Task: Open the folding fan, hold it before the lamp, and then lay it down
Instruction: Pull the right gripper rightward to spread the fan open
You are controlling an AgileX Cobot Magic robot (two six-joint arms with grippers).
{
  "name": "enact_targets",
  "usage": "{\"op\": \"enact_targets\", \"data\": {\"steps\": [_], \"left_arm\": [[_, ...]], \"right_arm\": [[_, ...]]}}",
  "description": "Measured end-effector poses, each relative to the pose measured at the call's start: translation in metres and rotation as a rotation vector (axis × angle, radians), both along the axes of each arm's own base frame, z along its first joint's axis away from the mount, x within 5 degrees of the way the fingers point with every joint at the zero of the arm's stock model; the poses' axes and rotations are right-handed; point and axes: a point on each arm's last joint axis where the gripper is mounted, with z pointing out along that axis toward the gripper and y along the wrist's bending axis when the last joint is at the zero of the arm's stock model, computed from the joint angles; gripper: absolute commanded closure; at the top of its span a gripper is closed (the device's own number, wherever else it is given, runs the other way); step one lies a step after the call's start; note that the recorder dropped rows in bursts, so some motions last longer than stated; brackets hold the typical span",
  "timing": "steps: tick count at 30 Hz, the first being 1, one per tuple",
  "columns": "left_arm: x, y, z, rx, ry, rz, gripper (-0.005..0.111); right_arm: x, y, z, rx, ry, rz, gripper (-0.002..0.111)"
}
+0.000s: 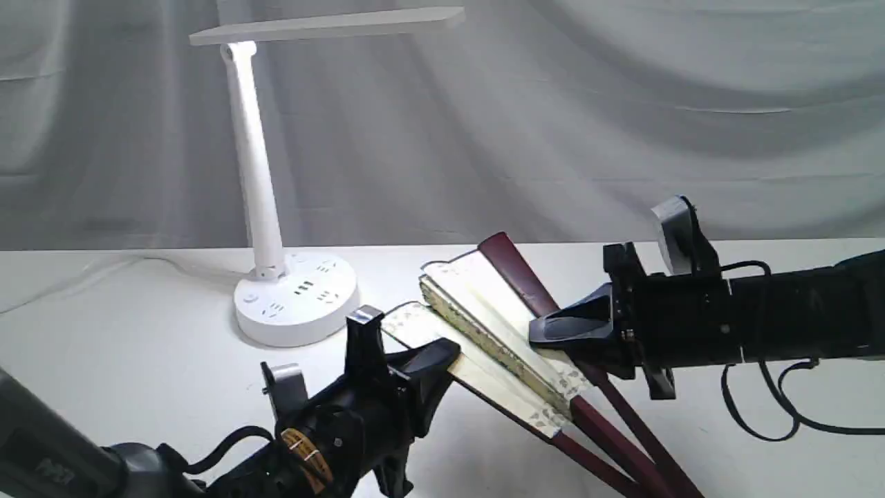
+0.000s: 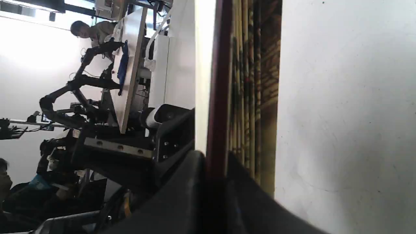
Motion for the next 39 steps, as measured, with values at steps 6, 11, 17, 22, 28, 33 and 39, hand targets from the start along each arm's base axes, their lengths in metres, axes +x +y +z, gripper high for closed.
{"op": "enact_targets", "data": {"steps": [6, 11, 17, 22, 28, 33, 39], "left_arm": [[0.001, 0.002, 0.000, -0.018, 0.023, 0.027, 0.107], [0.003, 0.003, 0.005, -0.027, 0.024, 0.055, 0.107], [0.003, 0.003, 0.008, -0.022, 0.014, 0.059, 0.107], [0.002, 0.002, 0.008, -0.019, 0.015, 0.055, 0.107], [0.005, -0.008, 0.013, -0.026, -0.003, 0.040, 0.107], [0.011, -0.018, 0.021, -0.022, -0.056, 0.029, 0.107], [0.009, -0.021, 0.021, -0.016, -0.051, 0.079, 0.107]], "right_arm": [[0.004, -0.020, 0.002, 0.030, 0.001, -0.089, 0.108], [0.007, -0.034, 0.003, 0.042, 0.000, -0.148, 0.108], [0.008, -0.053, 0.004, 0.055, -0.003, -0.212, 0.108], [0.006, -0.076, 0.004, 0.055, -0.002, -0.276, 0.108], [0.002, -0.105, 0.004, 0.067, 0.012, -0.363, 0.108], [-0.004, -0.128, 0.004, 0.067, 0.031, -0.414, 0.108], [-0.013, -0.155, 0.004, 0.078, 0.042, -0.480, 0.108]]}}
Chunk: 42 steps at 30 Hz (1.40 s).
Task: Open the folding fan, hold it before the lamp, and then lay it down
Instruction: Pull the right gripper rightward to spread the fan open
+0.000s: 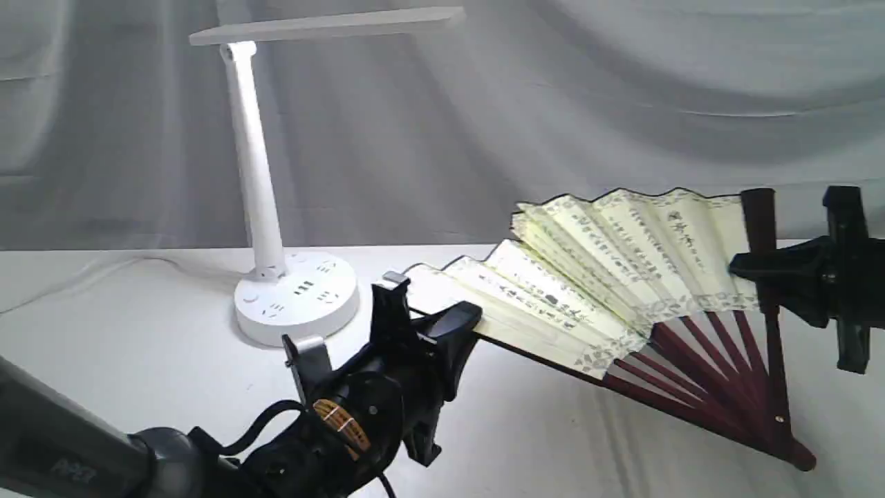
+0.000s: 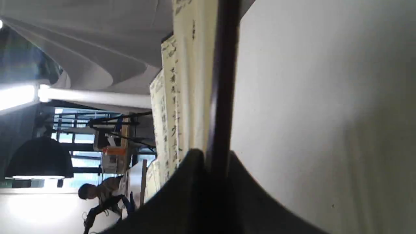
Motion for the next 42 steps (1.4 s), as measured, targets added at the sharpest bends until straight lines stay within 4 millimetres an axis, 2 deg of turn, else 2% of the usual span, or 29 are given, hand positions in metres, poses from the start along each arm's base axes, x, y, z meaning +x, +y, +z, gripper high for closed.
{"op": "enact_targets", "data": {"steps": [4, 13, 19, 36, 42], "left_arm": [[0.001, 0.001, 0.000, 0.014, -0.005, 0.020, 0.107], [0.004, 0.006, -0.001, 0.014, -0.002, 0.087, 0.107], [0.005, 0.008, -0.001, 0.019, -0.001, 0.116, 0.107], [0.006, 0.008, 0.000, 0.035, -0.010, 0.145, 0.107], [0.006, 0.008, 0.000, 0.037, -0.010, 0.152, 0.107]], "right_arm": [[-0.006, -0.015, 0.000, 0.005, 0.001, -0.036, 0.108], [-0.016, -0.034, 0.001, 0.032, 0.008, -0.089, 0.108], [-0.034, -0.050, -0.008, 0.090, 0.036, -0.169, 0.108], [-0.071, -0.067, -0.023, 0.197, 0.067, -0.270, 0.108], [-0.080, -0.064, -0.030, 0.228, 0.079, -0.294, 0.108]]}}
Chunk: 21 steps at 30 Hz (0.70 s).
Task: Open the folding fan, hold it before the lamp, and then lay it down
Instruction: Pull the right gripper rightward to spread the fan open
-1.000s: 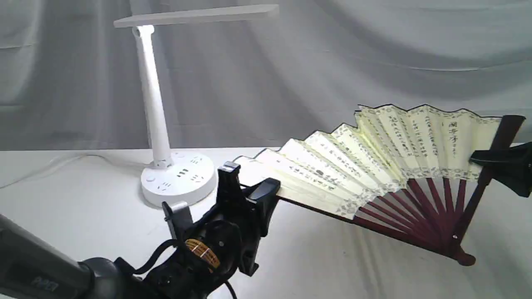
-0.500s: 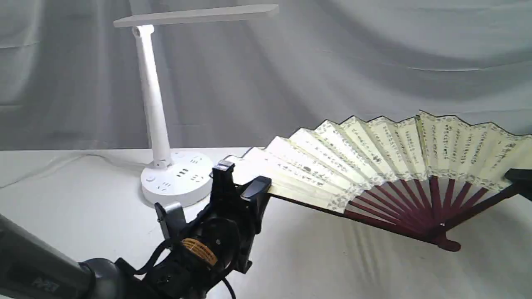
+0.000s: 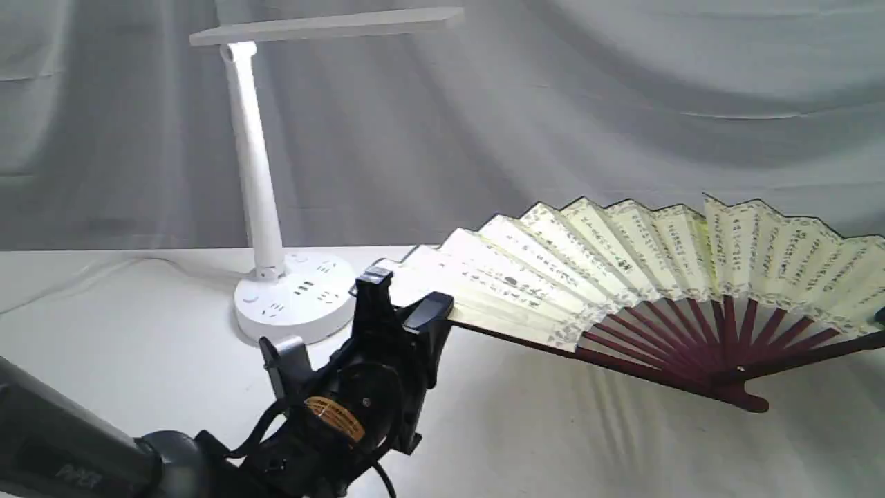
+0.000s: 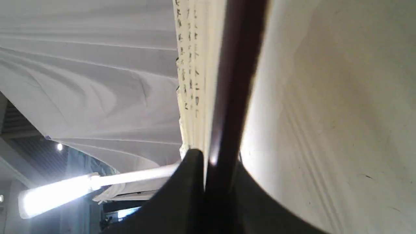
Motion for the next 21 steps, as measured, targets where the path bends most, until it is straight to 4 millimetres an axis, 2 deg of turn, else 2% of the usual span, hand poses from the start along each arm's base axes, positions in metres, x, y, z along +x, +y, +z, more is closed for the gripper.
{"op": "enact_targets", "data": {"steps": [5, 21], "left_arm": [[0.0004, 0.0008, -0.0003, 0.007, 0.000, 0.010, 0.107], [0.0011, 0.0023, -0.0006, 0.025, -0.006, 0.034, 0.107]], "right_arm": [[-0.0063, 0.0031, -0.0050, 0.009, -0.002, -0.019, 0.108], [-0.0093, 0.0000, -0.0025, 0.001, -0.039, -0.019, 0.108]]}}
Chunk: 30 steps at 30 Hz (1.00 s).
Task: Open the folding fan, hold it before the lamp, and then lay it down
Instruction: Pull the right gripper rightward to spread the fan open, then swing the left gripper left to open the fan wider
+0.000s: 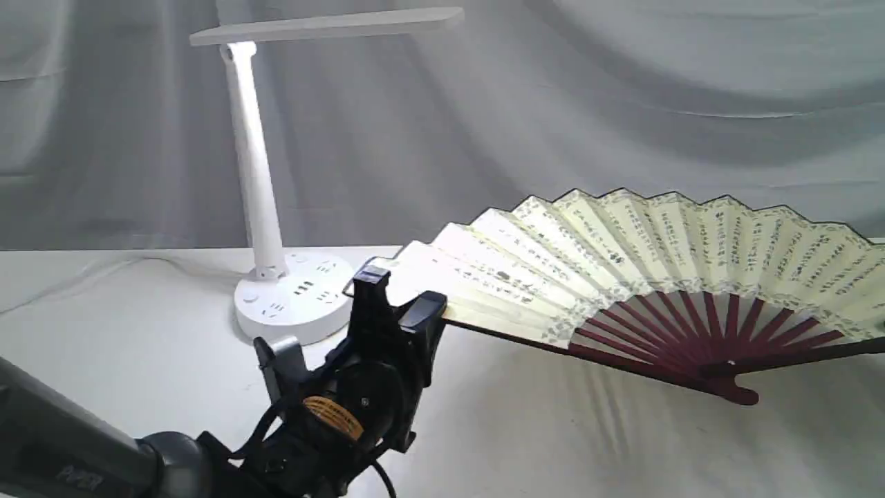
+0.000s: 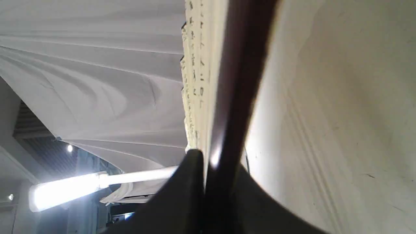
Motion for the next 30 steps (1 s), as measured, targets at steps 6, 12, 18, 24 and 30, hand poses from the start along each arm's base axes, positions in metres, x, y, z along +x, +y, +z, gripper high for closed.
{"op": "enact_targets", "data": {"steps": [6, 12, 18, 24, 30], "left_arm": [[0.000, 0.000, 0.002, -0.003, -0.003, 0.002, 0.107], [-0.005, 0.003, 0.017, -0.012, -0.020, 0.013, 0.107], [-0.014, 0.016, 0.019, -0.003, 0.022, 0.062, 0.107], [-0.024, 0.031, 0.022, -0.011, 0.052, 0.121, 0.107], [-0.035, 0.048, 0.025, -0.008, 0.078, 0.168, 0.107]], "right_arm": [[0.000, 0.000, 0.000, -0.003, -0.002, 0.001, 0.108], [0.000, 0.000, 0.001, 0.009, -0.010, -0.004, 0.108], [0.008, 0.013, 0.001, 0.018, -0.012, 0.032, 0.108], [0.020, 0.030, 0.004, 0.022, -0.027, 0.073, 0.108], [0.029, 0.048, 0.010, 0.006, -0.039, 0.125, 0.108]]}}
